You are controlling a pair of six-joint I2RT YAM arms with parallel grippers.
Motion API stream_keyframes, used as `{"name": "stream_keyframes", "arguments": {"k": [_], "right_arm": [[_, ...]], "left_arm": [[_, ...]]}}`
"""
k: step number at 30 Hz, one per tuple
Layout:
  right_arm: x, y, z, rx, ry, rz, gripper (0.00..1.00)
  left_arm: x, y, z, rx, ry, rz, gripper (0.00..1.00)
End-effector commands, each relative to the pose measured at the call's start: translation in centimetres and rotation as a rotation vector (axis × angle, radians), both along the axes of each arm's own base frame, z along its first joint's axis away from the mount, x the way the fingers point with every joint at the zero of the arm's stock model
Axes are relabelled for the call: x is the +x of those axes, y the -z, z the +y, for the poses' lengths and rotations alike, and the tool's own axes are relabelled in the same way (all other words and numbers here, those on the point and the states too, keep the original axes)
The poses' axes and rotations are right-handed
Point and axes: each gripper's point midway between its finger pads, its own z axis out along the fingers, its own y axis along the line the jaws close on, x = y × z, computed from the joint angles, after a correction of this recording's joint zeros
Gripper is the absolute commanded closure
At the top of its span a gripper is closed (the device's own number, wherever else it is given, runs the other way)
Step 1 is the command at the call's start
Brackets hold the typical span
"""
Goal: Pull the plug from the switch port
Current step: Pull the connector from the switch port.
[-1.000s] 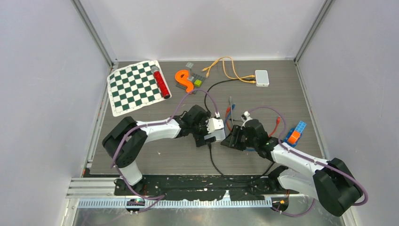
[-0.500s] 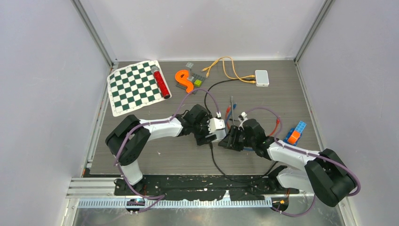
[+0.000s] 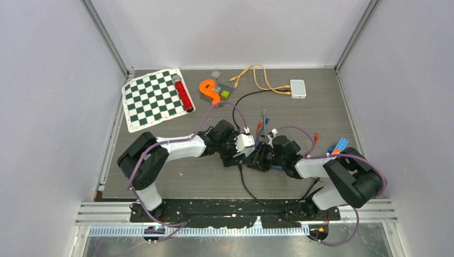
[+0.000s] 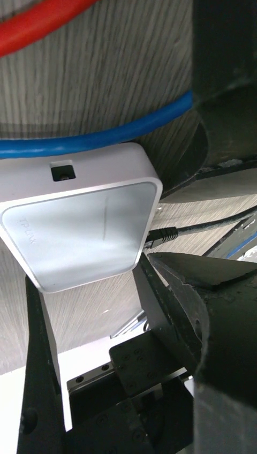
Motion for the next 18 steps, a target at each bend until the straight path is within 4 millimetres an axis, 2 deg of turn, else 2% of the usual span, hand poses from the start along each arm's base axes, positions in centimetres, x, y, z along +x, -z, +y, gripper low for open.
{"name": "stream_keyframes", "arguments": {"k": [1, 9, 14, 18], "right_arm": [[0.5, -0.6, 1.0, 0.07, 0.026, -0.013, 0.53], [0.7, 0.4, 2.0, 0.048, 0.014, 0.006, 0.54], [1.0, 0.5, 2.5, 0.07, 0.024, 0.01, 0.61], [0.9, 0.6, 2.6, 0.075, 0.02, 0.012, 0.61]], "left_arm": [[-1.6, 0.5, 0.7, 0.006, -0.021, 0.076, 0.39], [-1.9, 0.1, 0.8, -0.007, -0.033, 0.089, 0.4], [-2.0, -0.1, 0.9, -0.006, -0.032, 0.093, 0.41], [-2.1, -0.2, 0.9, -0.002, -0.029, 0.094, 0.41]]}}
